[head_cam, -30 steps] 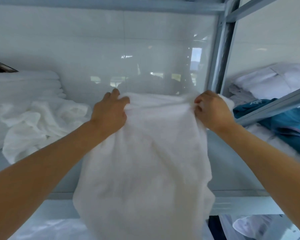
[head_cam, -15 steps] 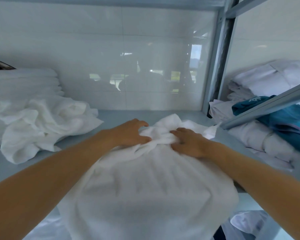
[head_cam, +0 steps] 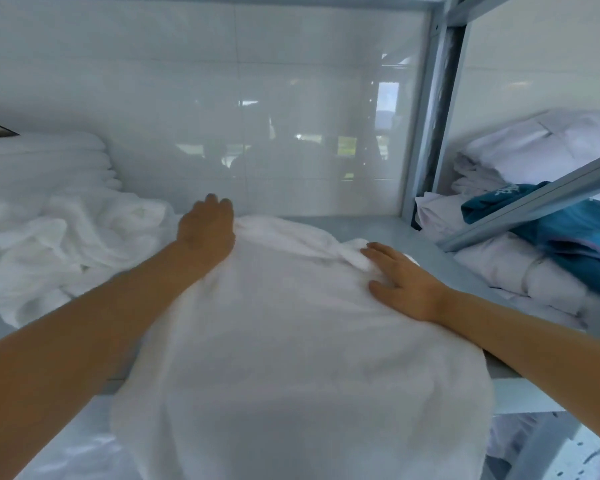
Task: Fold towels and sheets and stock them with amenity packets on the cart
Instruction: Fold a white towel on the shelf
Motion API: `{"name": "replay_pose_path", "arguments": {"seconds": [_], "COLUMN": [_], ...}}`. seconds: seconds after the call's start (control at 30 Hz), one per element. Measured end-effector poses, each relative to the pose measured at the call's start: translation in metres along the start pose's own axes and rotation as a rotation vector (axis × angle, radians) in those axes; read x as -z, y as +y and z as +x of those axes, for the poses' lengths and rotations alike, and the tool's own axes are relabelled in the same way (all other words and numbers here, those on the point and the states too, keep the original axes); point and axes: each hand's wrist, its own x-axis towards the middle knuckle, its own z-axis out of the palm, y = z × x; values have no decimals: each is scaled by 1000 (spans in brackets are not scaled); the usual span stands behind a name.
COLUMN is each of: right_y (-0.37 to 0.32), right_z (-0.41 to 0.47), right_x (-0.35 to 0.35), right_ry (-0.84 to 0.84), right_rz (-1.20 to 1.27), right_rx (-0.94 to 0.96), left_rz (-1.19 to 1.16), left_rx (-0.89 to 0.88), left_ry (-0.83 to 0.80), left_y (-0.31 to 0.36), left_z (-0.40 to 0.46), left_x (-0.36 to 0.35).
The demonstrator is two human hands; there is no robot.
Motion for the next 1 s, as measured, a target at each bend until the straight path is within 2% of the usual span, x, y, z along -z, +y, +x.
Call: {"name": "replay_pose_path", "arguments": {"seconds": [0.1, 0.17, 0.23, 0.33, 0.43, 0.5, 0.57, 0.7, 0.77, 0.87, 1.0], "right_y": [18, 30, 38, 33, 11, -1, -6, -3, -6, -23, -39], "right_z": [-6, -14, -19, -8, 17, 36, 57, 103, 125, 147, 129], "right_x": [4, 10, 19, 31, 32, 30, 36, 66, 72, 50, -18], "right_ry": [-109, -144, -151, -71, -8, -32, 15, 302, 383, 350, 230], "right_rz": [17, -29, -49, -71, -199, -276, -353, -429, -470, -434, -198], "right_rx": [-20, -27, -42, -46, -16, -46, -88, -117, -127, -143, -92], "left_rz": [140, 83, -94, -348, -365, -333, -312, -313, -280, -172, -113], "left_rx": [101, 24, -115, -259, -292, -300, -308, -237, -149, -4, 136], "left_ry": [-196, -275, -338, -387, -406, -467, -493, -571, -595, -609, -600], "left_y": [-17, -19, -18, -14, 2, 15, 23, 13, 10, 8, 5], "left_z": [-12, -22, -28, -32, -25, -23, -22, -23, -23, -25, -24], "left_x": [-6, -18, -27, -27, -29, -34, -41, -52, -56, -62, -64]}}
